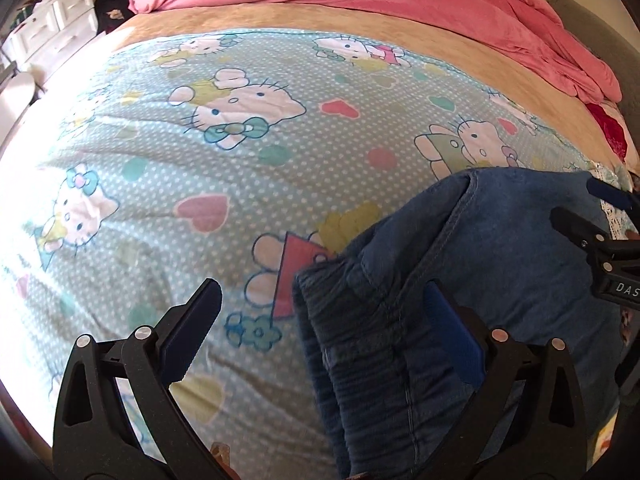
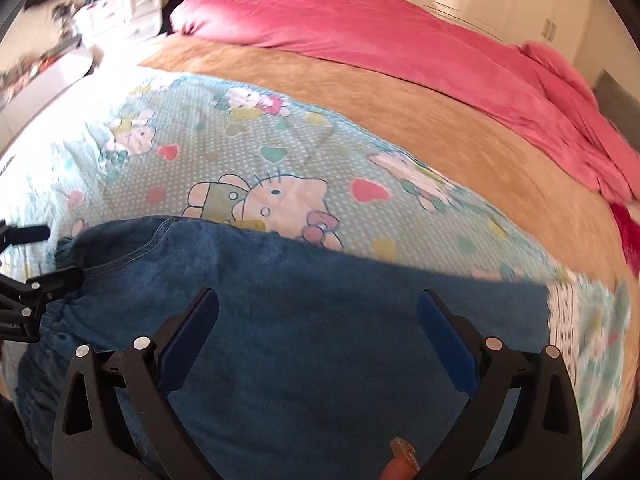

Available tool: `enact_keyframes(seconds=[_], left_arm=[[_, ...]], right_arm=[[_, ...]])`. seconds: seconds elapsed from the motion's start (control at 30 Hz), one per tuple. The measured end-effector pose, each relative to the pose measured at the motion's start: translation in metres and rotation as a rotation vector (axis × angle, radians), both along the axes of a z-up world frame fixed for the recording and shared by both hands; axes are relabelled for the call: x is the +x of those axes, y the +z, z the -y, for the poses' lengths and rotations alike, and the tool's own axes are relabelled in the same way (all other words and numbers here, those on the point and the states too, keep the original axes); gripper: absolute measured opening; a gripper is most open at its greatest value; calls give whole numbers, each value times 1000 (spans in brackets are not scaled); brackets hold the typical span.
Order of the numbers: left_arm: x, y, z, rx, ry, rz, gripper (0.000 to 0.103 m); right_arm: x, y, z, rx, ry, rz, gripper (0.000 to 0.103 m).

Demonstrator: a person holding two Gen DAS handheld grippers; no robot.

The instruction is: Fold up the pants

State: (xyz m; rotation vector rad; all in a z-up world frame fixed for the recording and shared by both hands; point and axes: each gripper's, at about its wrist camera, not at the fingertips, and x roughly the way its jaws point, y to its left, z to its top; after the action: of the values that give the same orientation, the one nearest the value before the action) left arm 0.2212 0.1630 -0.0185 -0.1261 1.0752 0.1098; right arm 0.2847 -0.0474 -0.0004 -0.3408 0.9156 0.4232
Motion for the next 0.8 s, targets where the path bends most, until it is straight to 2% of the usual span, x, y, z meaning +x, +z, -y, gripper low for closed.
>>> enact_keyframes(seconds=[0.03, 0.07, 0.1, 0.13, 0.17, 0.2, 0.3, 0.47, 0.57, 0.63, 0.67, 0.73, 0.77, 0.8], left_arm=[[4, -2, 2, 18, -7, 4, 93], [6, -2, 3, 27, -16, 5, 87], [9, -4, 5, 30, -34, 9, 72], [11, -5, 8, 11, -63, 10, 61], [12, -7, 10, -15, -85, 11, 41], [12, -7, 11, -11, -90, 14, 36], [6, -1, 15, -11, -121, 47, 27], [-21, 29, 15, -88, -186, 129, 25], [-33, 41, 15, -130, -203, 159, 25], [-34, 43, 16, -152, -205, 151, 25], [-33, 42, 17, -149, -202, 149, 25], [-34, 39, 18, -140, -190, 143, 25], [-34, 38, 17, -142, -184, 140, 25], [-34, 36, 18, -143, -178, 137, 25]], right_arm=[[3, -2, -3, -4, 14, -1, 99], [7, -3, -6, -8, 26, -5, 99], [11, -5, -9, -8, 39, -10, 99], [16, -8, -12, -7, 56, -19, 99], [19, -9, -13, -6, 66, -25, 99], [24, -12, -16, -8, 91, -35, 99], [29, -16, -22, -32, 142, -38, 99], [32, -19, -25, -21, 239, -56, 99], [33, -21, -24, 36, 268, -88, 98], [32, -20, -21, 99, 265, -103, 77], [31, -19, -19, 139, 261, -113, 51], [25, -18, -14, 192, 229, -122, 33], [22, -18, -12, 202, 218, -122, 21], [18, -17, -9, 217, 200, -121, 14]])
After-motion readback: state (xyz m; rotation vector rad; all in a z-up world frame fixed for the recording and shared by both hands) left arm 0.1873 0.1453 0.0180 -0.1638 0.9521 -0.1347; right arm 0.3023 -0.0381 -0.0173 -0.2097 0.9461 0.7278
